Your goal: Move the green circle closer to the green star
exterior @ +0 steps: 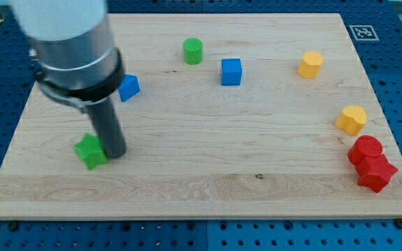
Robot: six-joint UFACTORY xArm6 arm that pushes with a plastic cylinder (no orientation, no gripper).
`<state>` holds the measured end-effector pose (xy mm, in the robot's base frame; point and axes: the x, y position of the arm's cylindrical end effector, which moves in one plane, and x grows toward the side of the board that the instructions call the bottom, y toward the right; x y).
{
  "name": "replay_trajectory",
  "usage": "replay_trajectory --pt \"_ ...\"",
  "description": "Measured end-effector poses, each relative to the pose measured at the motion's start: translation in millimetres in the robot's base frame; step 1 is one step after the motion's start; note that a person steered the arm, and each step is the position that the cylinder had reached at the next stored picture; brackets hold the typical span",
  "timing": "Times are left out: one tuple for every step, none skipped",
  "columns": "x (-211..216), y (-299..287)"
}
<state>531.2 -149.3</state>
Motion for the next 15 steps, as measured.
replay_trajectory --pt "7.8 -22.5" --pt "8.9 -19.5" --pt "-6.0 -19.3" --pt "-12.4 -4.4" --pt "-0.4 63.9" --pt "-16.8 137.4" --pt "-66.7 161.0" --pt "-134.0 128.8" --pt "-192.1 85.9" --pt "-252.7 64.6" --pt "-276.9 90.8" --pt "-250.6 143.8" --pt "-215.2 132.1" --pt "-189.3 106.3" --pt "-162.6 90.0"
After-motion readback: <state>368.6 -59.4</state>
